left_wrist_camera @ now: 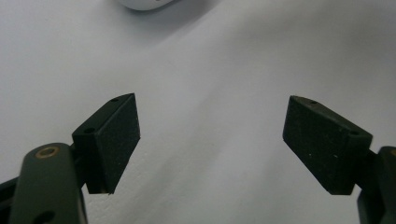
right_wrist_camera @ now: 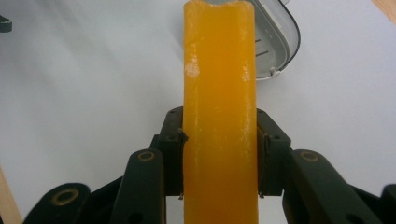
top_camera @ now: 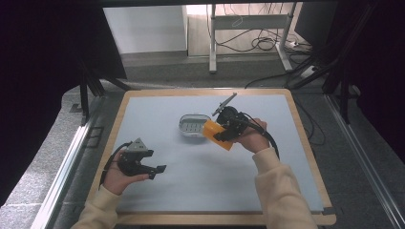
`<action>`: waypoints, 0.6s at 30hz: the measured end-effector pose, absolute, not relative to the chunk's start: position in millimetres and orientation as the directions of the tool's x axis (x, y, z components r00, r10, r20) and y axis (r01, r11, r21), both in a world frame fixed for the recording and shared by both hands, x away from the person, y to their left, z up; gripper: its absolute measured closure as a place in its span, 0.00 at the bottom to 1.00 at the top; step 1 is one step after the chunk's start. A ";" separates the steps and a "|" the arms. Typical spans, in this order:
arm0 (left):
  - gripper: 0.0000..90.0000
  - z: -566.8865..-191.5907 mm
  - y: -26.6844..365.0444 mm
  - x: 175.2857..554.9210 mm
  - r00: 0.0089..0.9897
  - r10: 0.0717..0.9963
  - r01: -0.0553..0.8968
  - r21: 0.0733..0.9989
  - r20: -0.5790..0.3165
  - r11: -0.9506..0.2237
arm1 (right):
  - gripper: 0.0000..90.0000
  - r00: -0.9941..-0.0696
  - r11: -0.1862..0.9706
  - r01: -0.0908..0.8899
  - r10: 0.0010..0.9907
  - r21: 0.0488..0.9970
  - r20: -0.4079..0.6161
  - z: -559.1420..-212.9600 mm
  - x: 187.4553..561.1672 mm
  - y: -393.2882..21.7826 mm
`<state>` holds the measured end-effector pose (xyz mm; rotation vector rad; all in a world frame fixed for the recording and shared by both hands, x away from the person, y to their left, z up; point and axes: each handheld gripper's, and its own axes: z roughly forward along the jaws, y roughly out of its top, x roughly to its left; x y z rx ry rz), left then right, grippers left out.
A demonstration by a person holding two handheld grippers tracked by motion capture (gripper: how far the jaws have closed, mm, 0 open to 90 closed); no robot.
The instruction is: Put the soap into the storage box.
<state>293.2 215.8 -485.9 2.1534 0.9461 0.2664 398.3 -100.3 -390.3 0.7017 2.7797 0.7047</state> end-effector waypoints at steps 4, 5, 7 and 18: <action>0.21 -486.5 215.7 293.3 0.702 0.704 0.551 0.708 -0.108 -0.441 | 0.69 -0.874 0.775 0.394 0.482 0.495 -0.058 -391.3 401.4 -97.6; 0.21 -486.5 215.7 293.3 0.702 0.703 0.551 0.708 -0.108 -0.441 | 0.69 -0.874 0.775 0.395 0.482 0.493 -0.057 -391.7 402.2 -96.6; 0.21 -486.5 215.9 293.3 0.701 0.704 0.551 0.709 -0.108 -0.440 | 0.69 -0.875 0.779 0.393 0.480 0.489 -0.062 -392.2 404.3 -94.9; 0.21 -487.0 216.1 293.5 0.700 0.705 0.554 0.707 -0.110 -0.439 | 0.69 -0.883 0.783 0.379 0.466 0.494 -0.062 -391.2 411.7 -86.9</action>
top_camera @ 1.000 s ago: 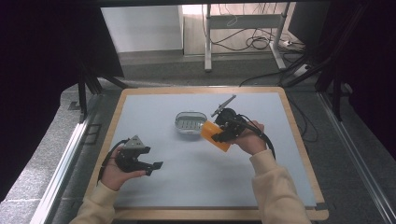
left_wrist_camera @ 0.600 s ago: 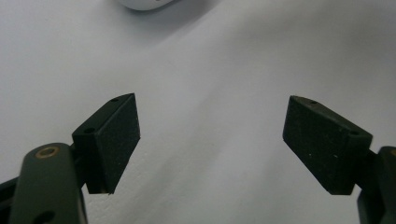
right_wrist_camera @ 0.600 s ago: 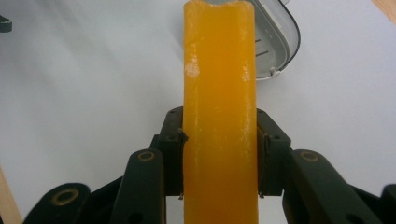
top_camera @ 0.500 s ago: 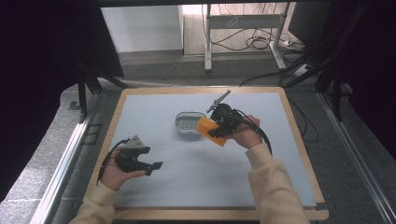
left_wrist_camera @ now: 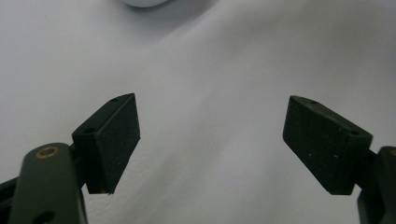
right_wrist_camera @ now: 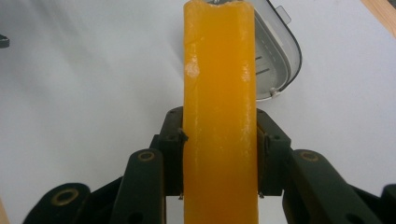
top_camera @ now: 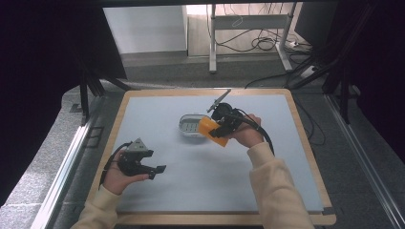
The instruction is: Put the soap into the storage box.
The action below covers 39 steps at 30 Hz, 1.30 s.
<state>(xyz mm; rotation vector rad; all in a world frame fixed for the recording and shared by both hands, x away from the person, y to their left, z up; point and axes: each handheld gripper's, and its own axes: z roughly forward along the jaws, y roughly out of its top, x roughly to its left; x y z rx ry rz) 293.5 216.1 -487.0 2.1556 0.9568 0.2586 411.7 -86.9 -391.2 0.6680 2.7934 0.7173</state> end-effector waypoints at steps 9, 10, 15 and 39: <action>0.21 -486.9 216.5 293.7 0.700 0.706 0.553 0.708 -0.109 -0.439 | 0.69 -0.888 0.788 0.365 0.455 0.495 -0.071 -391.0 415.7 -81.0; 0.21 -486.9 216.5 293.7 0.700 0.706 0.554 0.707 -0.110 -0.439 | 0.69 -0.888 0.790 0.362 0.453 0.494 -0.074 -391.0 416.2 -80.3; 0.21 -487.0 216.2 293.6 0.701 0.705 0.554 0.707 -0.110 -0.440 | 0.69 -0.890 0.792 0.357 0.449 0.495 -0.076 -391.2 418.7 -76.9; 0.21 -486.0 217.8 294.0 0.699 0.707 0.551 0.710 -0.106 -0.439 | 0.69 -0.897 0.806 0.341 0.433 0.483 -0.089 -388.2 436.7 -62.2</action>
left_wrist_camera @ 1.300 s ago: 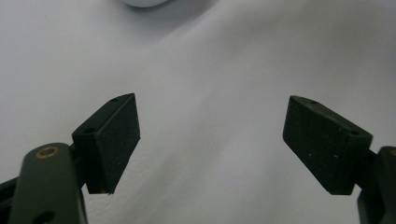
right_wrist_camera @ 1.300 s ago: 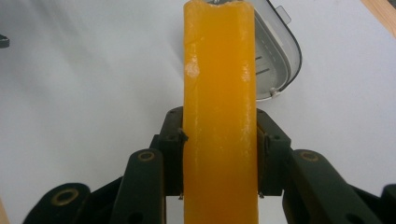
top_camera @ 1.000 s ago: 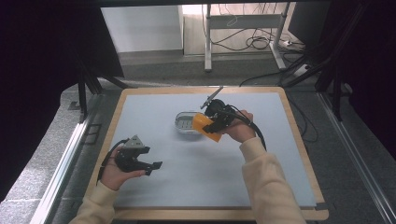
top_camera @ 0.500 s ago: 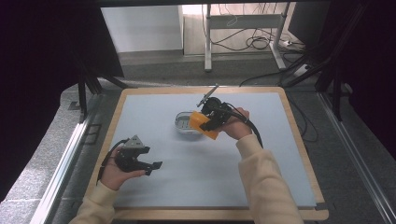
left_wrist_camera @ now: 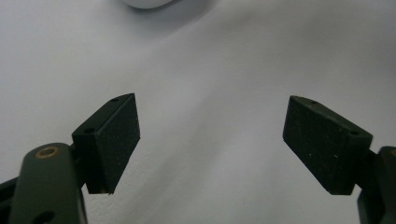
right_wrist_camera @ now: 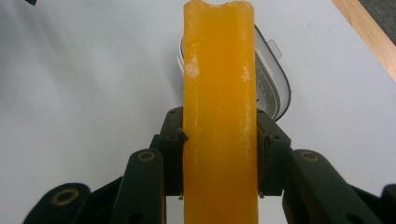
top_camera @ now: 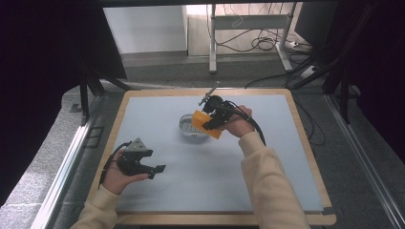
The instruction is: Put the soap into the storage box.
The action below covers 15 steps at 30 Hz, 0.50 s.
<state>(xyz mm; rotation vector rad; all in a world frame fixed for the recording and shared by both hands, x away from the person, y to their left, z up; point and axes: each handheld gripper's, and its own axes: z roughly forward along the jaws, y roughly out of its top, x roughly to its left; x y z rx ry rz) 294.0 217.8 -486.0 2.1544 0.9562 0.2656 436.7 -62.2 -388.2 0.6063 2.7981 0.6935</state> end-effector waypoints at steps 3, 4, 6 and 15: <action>0.21 -486.1 216.9 293.8 0.702 0.705 0.548 0.712 -0.106 -0.439 | 0.69 -0.899 0.809 0.337 0.428 0.482 -0.089 -388.6 440.4 -60.2; 0.21 -486.0 216.8 293.9 0.705 0.702 0.545 0.712 -0.103 -0.443 | 0.69 -0.900 0.808 0.337 0.427 0.483 -0.087 -388.9 441.8 -59.5; 0.21 -486.1 216.7 293.8 0.704 0.702 0.547 0.711 -0.105 -0.442 | 0.69 -0.903 0.810 0.333 0.422 0.483 -0.085 -389.5 444.5 -58.1; 0.21 -486.6 216.7 294.1 0.704 0.703 0.548 0.710 -0.106 -0.442 | 0.69 -0.908 0.821 0.321 0.409 0.472 -0.094 -394.5 452.3 -49.2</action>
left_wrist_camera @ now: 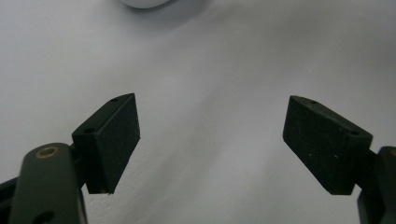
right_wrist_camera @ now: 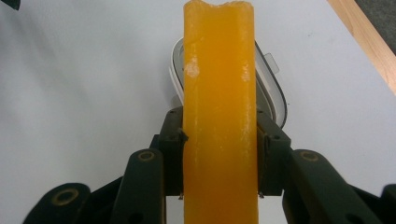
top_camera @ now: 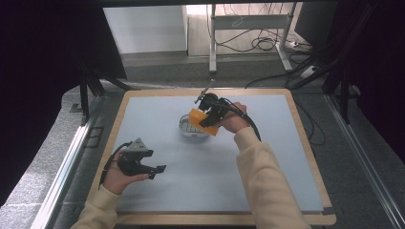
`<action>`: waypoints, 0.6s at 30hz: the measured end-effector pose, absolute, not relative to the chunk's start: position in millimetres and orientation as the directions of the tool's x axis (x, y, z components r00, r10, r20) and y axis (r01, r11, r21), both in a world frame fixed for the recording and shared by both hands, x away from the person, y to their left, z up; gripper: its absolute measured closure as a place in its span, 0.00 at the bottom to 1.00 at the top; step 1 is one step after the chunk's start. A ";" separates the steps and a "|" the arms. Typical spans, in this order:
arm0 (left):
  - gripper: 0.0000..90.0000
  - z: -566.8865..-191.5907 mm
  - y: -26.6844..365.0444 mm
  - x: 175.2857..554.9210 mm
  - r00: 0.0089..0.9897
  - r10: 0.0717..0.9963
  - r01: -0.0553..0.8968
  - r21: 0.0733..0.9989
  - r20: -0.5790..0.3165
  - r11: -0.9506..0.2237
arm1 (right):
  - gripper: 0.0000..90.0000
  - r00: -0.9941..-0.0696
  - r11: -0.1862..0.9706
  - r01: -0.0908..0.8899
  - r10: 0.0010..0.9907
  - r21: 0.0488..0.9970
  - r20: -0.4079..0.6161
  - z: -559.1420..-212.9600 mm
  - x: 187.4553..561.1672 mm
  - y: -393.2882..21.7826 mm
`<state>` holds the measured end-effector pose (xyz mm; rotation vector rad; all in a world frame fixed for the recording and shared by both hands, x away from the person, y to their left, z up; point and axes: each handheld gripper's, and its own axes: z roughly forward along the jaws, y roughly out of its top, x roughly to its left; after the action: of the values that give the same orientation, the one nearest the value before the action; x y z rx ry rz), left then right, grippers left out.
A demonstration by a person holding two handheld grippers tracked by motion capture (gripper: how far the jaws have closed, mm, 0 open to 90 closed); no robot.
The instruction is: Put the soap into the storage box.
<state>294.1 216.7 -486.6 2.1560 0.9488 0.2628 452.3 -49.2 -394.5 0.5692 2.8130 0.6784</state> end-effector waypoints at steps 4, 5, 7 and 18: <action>0.21 -486.8 216.4 294.2 0.705 0.701 0.548 0.708 -0.105 -0.446 | 0.69 -0.913 0.829 0.312 0.396 0.465 -0.094 -397.6 458.0 -47.5; 0.21 -487.2 215.7 294.1 0.704 0.702 0.551 0.705 -0.105 -0.446 | 0.69 -0.912 0.827 0.318 0.400 0.464 -0.088 -398.3 458.9 -46.9; 0.21 -487.9 215.2 294.3 0.706 0.701 0.550 0.705 -0.106 -0.448 | 0.69 -0.915 0.828 0.315 0.395 0.464 -0.085 -399.5 461.7 -46.3; 0.21 -488.3 216.1 294.9 0.703 0.703 0.554 0.704 -0.109 -0.444 | 0.69 -0.929 0.838 0.287 0.362 0.464 -0.081 -402.8 475.0 -39.7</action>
<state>294.9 216.1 -488.3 2.1618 0.9541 0.2565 475.0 -39.7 -402.8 0.5071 2.8516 0.6815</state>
